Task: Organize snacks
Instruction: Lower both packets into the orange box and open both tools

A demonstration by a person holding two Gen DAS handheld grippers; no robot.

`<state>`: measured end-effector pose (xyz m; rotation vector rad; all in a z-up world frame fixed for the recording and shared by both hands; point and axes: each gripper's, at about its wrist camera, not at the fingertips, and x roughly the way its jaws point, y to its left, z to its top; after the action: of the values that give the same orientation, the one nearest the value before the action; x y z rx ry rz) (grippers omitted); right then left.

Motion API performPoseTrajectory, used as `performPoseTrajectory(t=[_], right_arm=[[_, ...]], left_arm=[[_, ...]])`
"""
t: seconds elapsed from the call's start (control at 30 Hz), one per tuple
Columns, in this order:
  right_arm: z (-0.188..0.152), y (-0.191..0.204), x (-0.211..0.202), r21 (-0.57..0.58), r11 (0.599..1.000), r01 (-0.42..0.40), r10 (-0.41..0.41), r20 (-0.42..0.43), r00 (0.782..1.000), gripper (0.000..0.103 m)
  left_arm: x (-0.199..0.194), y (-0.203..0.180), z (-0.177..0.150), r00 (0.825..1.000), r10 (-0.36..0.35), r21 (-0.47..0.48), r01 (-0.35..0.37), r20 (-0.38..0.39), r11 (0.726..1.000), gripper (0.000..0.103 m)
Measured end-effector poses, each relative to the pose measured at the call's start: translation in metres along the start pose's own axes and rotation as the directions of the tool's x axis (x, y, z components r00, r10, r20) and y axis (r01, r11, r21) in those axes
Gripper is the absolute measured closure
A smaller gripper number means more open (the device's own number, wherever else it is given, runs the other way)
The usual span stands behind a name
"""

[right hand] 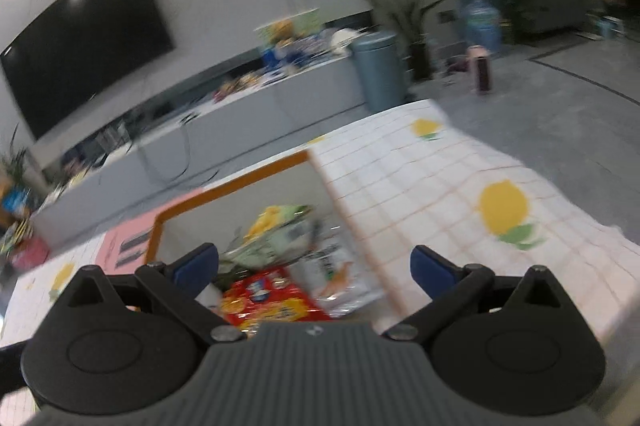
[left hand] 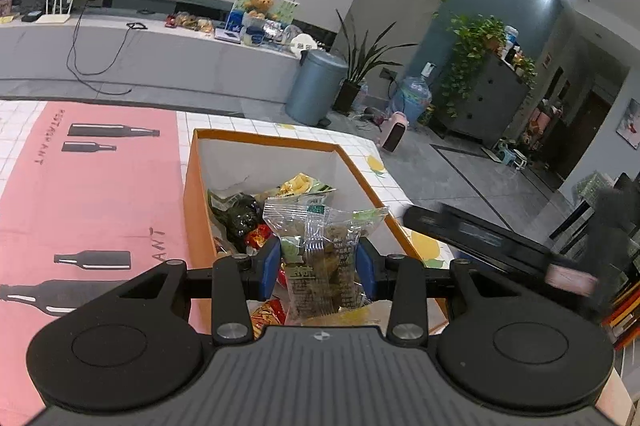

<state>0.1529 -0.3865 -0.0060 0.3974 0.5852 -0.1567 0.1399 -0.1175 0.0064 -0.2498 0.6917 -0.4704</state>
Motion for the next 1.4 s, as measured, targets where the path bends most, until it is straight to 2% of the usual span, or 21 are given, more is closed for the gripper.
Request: performPoseTrajectory(t=[0.17,0.3,0.5,0.6,0.67,0.73,0.87,1.0,1.17,1.27,1.33,1.4], right_arm=[[0.002,-0.011,-0.012,0.018,1.000,0.016,-0.017,0.030,0.999,0.003],[0.006,-0.014,-0.013,0.073,0.996,-0.051,0.049,0.034,0.998,0.003],[0.010,-0.011,-0.025,0.058,0.998,-0.005,0.000,0.080,0.997,0.003],[0.010,-0.022,-0.021,0.133,0.989,-0.065,0.057,0.068,0.996,0.003],[0.009,-0.028,-0.013,0.165,0.984,-0.069,0.063,0.039,0.997,0.003],[0.008,-0.030,-0.007,0.157,0.987,-0.041,0.039,0.013,0.999,0.003],[0.009,-0.038,-0.004,0.163,0.987,0.002,-0.003,0.009,1.000,0.003],[0.006,-0.053,-0.002,0.203,0.978,0.039,-0.040,-0.003,0.999,0.003],[0.000,-0.068,-0.001,0.217,0.972,0.094,-0.093,-0.016,0.996,0.003],[-0.005,-0.073,0.000,0.218,0.968,0.122,-0.118,-0.030,0.993,0.004],[-0.006,-0.072,0.000,0.215,0.969,0.121,-0.117,-0.032,0.993,0.004],[-0.006,-0.070,-0.002,0.214,0.970,0.114,-0.112,-0.026,0.993,0.004]], left_arm=[[0.020,-0.002,-0.004,1.000,0.021,-0.010,-0.021,-0.016,1.000,0.058],[0.042,-0.001,-0.010,0.997,0.051,-0.035,-0.053,-0.055,0.998,0.058],[0.065,-0.010,-0.016,0.993,-0.026,-0.074,0.018,-0.118,0.997,0.058],[0.078,-0.023,-0.020,0.987,-0.053,-0.062,0.044,-0.149,0.997,0.058],[0.086,-0.031,-0.023,0.984,-0.064,-0.048,0.056,-0.166,0.997,0.058],[0.095,-0.038,-0.025,0.979,-0.069,-0.048,0.061,-0.190,0.997,0.058],[0.107,-0.054,-0.028,0.968,-0.036,-0.033,0.029,-0.248,0.999,0.059],[0.110,-0.068,-0.033,0.971,0.016,0.045,-0.005,-0.240,0.999,0.058],[0.109,-0.082,-0.035,0.971,0.045,0.081,-0.026,-0.235,0.996,0.057],[0.108,-0.091,-0.039,0.972,0.072,0.128,-0.044,-0.222,0.991,0.048],[0.104,-0.096,-0.040,0.976,0.080,0.152,-0.049,-0.205,0.987,0.038],[0.101,-0.100,-0.040,0.979,0.085,0.168,-0.054,-0.186,0.984,0.033]])
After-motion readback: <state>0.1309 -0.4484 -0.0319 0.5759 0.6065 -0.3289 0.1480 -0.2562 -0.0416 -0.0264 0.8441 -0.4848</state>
